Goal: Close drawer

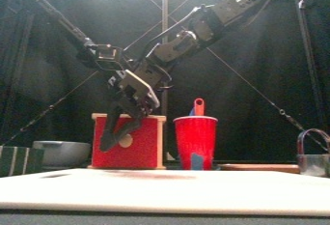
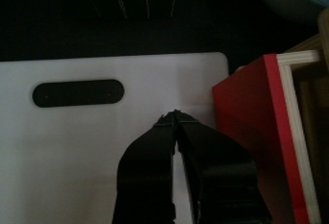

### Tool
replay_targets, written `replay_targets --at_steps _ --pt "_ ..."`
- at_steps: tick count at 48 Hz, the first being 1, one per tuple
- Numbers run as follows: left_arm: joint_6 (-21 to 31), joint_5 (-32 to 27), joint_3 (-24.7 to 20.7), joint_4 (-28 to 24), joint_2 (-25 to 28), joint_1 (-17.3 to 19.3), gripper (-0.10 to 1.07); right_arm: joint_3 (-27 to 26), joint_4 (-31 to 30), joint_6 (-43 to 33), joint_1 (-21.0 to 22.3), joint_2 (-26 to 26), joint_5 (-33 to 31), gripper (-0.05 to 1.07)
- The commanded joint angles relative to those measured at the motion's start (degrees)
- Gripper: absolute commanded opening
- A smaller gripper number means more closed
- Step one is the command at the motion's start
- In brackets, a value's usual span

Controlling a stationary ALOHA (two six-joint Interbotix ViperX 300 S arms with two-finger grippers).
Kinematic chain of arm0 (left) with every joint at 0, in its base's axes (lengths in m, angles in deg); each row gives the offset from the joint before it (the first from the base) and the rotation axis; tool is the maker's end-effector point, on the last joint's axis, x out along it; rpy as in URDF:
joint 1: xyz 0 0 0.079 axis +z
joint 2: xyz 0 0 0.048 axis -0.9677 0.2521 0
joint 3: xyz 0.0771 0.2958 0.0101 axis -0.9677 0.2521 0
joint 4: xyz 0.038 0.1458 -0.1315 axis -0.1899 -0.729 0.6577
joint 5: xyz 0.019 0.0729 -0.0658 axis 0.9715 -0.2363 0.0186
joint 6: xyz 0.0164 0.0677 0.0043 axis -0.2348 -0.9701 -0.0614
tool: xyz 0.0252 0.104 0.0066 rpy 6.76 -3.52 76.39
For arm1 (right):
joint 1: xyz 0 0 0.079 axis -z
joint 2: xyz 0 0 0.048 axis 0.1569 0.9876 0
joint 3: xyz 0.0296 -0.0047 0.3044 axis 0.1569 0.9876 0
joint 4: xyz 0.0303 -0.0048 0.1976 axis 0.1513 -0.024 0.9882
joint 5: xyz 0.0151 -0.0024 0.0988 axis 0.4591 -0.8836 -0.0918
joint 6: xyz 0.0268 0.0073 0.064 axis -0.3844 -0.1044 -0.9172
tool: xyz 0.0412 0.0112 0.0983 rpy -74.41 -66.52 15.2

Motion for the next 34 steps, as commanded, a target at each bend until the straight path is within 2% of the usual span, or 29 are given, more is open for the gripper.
replay_targets --at_steps 1,13,19,27,34 --pt "0.2 0.3 -0.4 -0.2 -1.1 -0.3 0.49 -1.8 -0.5 0.2 0.4 -2.4 -1.6 0.19" --pt "0.1 1.5 -0.7 -1.5 -0.7 0.3 0.49 -3.8 -1.6 0.2 -3.9 -3.6 -7.8 0.19" --pt "0.2 2.4 -0.8 -1.6 -0.9 0.7 0.49 -2.9 -1.6 0.0 -5.4 -4.7 -11.2 0.19" --pt "0.2 2.4 -0.6 -1.5 -0.9 1.0 0.49 -0.4 -3.4 -0.1 -5.2 -5.9 -10.7 0.19" --pt "0.2 2.2 -0.5 -1.6 -0.9 0.9 0.49 0.4 -9.9 -0.2 -4.8 -5.4 -9.2 0.19"
